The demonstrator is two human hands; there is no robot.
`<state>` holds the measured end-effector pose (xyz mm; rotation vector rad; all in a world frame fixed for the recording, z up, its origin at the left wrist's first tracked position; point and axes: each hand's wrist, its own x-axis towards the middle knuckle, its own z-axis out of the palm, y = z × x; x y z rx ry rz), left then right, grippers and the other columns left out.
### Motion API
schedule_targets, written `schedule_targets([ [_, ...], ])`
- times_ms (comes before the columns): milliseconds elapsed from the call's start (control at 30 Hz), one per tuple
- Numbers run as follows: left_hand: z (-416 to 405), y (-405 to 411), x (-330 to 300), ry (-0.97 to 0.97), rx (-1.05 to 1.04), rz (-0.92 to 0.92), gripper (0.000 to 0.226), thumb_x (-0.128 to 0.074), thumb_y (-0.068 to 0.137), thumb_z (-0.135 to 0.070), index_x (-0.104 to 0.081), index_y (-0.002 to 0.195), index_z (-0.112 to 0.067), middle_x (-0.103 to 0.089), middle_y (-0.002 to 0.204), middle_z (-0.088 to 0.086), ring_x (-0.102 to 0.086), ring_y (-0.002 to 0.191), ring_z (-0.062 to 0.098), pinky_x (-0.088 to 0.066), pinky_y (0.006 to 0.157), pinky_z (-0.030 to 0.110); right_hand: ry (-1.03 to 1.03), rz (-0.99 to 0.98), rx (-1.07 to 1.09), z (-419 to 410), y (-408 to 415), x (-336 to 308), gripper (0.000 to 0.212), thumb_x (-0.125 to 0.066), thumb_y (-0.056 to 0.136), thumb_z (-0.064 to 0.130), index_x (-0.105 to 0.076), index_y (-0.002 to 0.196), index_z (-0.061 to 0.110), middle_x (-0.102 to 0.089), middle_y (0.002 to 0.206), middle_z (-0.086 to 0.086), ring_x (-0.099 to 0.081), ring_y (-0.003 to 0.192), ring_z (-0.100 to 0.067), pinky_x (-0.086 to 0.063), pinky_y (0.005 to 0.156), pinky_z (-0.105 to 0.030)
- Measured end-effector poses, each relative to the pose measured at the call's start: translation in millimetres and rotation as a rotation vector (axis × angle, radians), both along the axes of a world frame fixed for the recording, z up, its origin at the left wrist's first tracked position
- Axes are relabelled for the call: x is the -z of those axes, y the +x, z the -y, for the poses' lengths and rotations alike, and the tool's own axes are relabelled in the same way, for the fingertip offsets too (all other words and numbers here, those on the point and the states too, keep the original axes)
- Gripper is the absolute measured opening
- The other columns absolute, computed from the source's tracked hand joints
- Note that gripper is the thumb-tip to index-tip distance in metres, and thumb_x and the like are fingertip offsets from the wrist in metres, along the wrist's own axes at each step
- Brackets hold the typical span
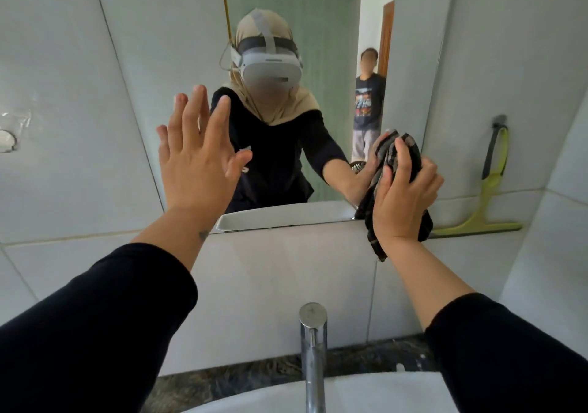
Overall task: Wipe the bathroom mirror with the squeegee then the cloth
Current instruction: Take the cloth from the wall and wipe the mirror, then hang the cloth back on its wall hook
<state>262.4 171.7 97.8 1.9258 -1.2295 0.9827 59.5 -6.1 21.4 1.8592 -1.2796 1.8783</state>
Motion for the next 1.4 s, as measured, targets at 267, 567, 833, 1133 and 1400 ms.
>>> schedule_targets([
  [267, -2.4, 0.9, -0.9, 0.034, -0.008, 0.025, 0.068, -0.054, 0.092, -0.043, -0.02, 0.149, -0.029, -0.007, 0.16, 0.002, -0.002, 0.147, 0.025, -0.011, 0.117, 0.053, -0.062, -0.072, -0.099, -44.0, 59.3, 8.6, 0.037, -0.04, 0.098, 0.027, -0.037, 0.135, 0.027, -0.034, 0.123, -0.008, -0.04, 0.101, -0.03, -0.044, 0.081, -0.045],
  [567, -54.2, 38.4, 39.1, 0.026, -0.045, 0.022, 0.051, -0.047, 0.099, -0.036, -0.03, 0.146, -0.031, -0.015, 0.157, -0.002, -0.01, 0.146, 0.02, -0.018, 0.115, 0.052, 0.015, -0.237, -0.345, -122.2, 131.0, 15.4, 0.051, -0.041, 0.09, 0.022, -0.041, 0.141, 0.027, -0.046, 0.133, -0.014, -0.041, 0.11, -0.032, -0.038, 0.085, -0.047],
  [833, -101.6, 71.1, 57.4, -0.044, 0.128, -0.327, 0.038, -0.041, 0.1, -0.031, -0.039, 0.137, -0.024, -0.041, 0.141, 0.003, -0.037, 0.129, 0.022, -0.038, 0.104, 0.041, -0.033, -0.506, -0.693, -172.9, 188.4, 12.5, 0.064, -0.05, 0.087, 0.009, -0.031, 0.146, 0.021, -0.042, 0.134, -0.012, -0.04, 0.106, -0.029, -0.044, 0.086, -0.045],
  [1133, -168.7, 91.7, 26.0, -0.266, 0.284, -0.735, 0.027, -0.04, 0.1, -0.028, -0.03, 0.123, -0.039, -0.06, 0.108, -0.003, -0.063, 0.094, 0.008, -0.045, 0.067, 0.012, -0.028, -0.511, -1.19, -229.6, 242.6, -67.7, 0.046, -0.043, 0.095, 0.01, -0.042, 0.141, 0.011, -0.054, 0.123, -0.008, -0.043, 0.101, -0.028, -0.042, 0.092, -0.041],
  [1400, -195.3, 137.9, -24.3, -0.289, 0.017, -0.536, 0.019, -0.04, 0.097, -0.036, -0.052, 0.111, -0.032, -0.045, 0.089, -0.026, -0.054, 0.069, 0.0, -0.057, 0.063, 0.035, -0.241, -0.787, -0.827, -245.6, 288.6, -119.8, 0.05, -0.044, 0.099, 0.031, -0.034, 0.145, 0.017, -0.043, 0.136, -0.007, -0.04, 0.111, -0.029, -0.038, 0.086, -0.039],
])
